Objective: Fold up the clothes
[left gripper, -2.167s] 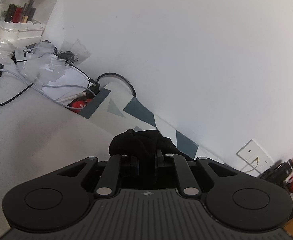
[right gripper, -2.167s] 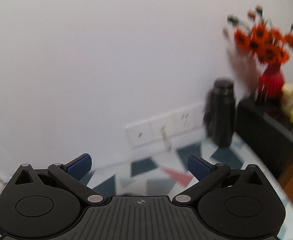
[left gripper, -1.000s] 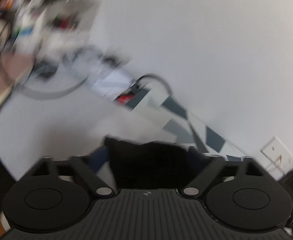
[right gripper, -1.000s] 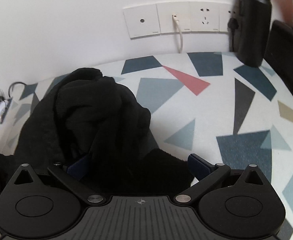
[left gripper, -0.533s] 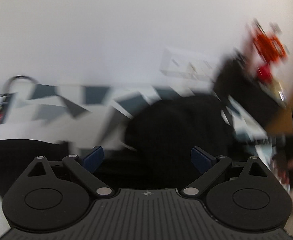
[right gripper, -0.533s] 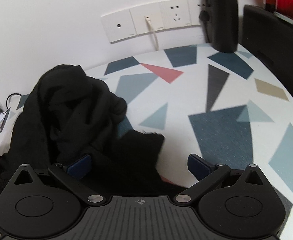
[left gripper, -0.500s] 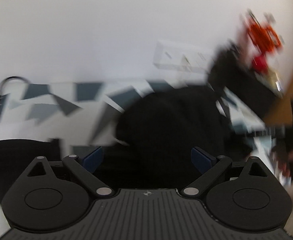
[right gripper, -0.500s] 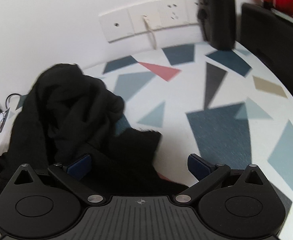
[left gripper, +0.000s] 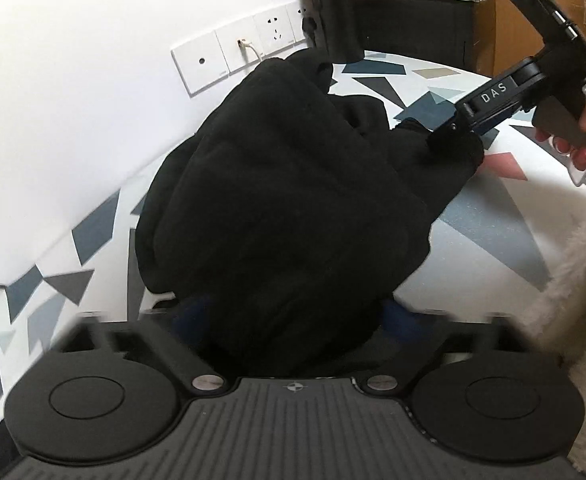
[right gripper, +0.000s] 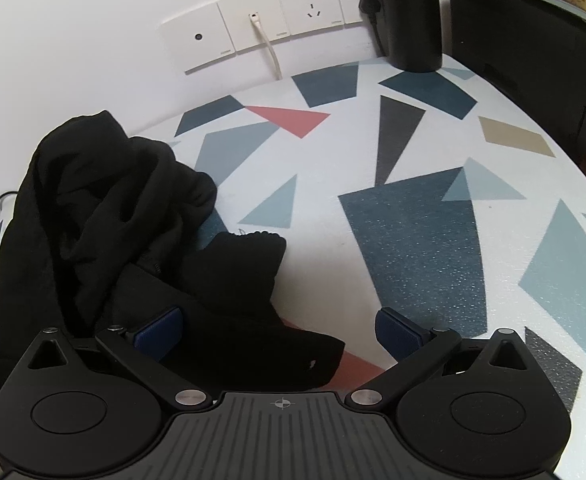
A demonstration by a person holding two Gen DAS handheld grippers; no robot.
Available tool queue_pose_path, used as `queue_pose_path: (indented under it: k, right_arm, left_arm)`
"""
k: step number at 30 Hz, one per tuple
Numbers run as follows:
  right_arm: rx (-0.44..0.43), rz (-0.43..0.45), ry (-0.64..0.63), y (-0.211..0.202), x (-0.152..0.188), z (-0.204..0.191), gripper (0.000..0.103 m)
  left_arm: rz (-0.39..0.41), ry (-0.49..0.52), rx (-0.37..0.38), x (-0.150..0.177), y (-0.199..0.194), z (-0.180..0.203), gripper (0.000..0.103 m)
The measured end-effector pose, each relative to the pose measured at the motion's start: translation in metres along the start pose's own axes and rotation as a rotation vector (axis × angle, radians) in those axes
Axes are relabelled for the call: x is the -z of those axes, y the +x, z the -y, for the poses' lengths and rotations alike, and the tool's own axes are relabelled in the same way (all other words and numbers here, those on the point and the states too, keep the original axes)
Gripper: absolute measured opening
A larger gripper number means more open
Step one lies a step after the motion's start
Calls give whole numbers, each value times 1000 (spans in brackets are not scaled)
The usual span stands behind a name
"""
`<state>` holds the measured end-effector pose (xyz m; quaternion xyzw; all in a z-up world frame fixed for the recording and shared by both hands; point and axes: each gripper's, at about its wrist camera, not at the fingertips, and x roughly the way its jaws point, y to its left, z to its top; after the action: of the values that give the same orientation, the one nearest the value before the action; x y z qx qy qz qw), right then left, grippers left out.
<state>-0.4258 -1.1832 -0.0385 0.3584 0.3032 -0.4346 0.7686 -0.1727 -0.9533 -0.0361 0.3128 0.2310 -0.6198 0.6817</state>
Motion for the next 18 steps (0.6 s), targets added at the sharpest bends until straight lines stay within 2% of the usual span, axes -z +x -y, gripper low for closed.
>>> queue_pose_path:
  k: [1, 3, 9, 18]
  right_arm:
    - [-1, -1, -4, -1, 0, -1, 102]
    - [0, -2, -11, -1, 0, -2, 102]
    - [0, -3, -17, -3, -2, -7, 102]
    - [3, -5, -23, -2, -6, -17, 102]
  left_arm:
    - [8, -31, -14, 3, -3, -6, 31]
    - [25, -93, -42, 10, -10, -17, 15]
    - [76, -280, -126, 29, -29, -50, 10]
    - [152, -560, -253, 58, -59, -99, 10]
